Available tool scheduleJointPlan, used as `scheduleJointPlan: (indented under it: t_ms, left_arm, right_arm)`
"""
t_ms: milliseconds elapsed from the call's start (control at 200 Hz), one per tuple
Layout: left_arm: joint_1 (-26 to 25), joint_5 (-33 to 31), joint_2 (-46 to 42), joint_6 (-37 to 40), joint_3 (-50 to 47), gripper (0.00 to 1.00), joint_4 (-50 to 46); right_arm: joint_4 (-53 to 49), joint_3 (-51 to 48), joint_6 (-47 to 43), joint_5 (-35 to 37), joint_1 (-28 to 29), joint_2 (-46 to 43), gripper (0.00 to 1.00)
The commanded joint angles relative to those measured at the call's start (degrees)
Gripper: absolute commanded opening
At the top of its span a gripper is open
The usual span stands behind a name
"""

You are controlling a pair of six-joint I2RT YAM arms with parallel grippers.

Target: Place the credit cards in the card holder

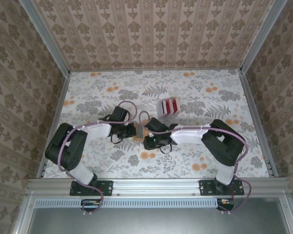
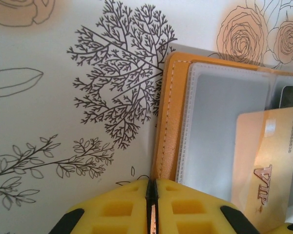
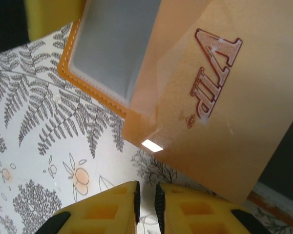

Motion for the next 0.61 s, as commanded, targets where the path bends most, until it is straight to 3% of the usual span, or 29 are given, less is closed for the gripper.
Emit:
scheduleJointPlan:
  t_ms: [0,600]
  left_arm:
    - [-0.52,-0.88,3.08,0.91,-1.24,0.12,-2.64]
    - [-0.13,-0.52,3.47,1.18,-0.80,0.12,-2.59]
  right_arm:
    - [6.95,1.97,-0.36,7.56,-0.96,3.37,0.21]
    - [7.74,3.88,-1.15,2.73,-2.78,1.93,0.21]
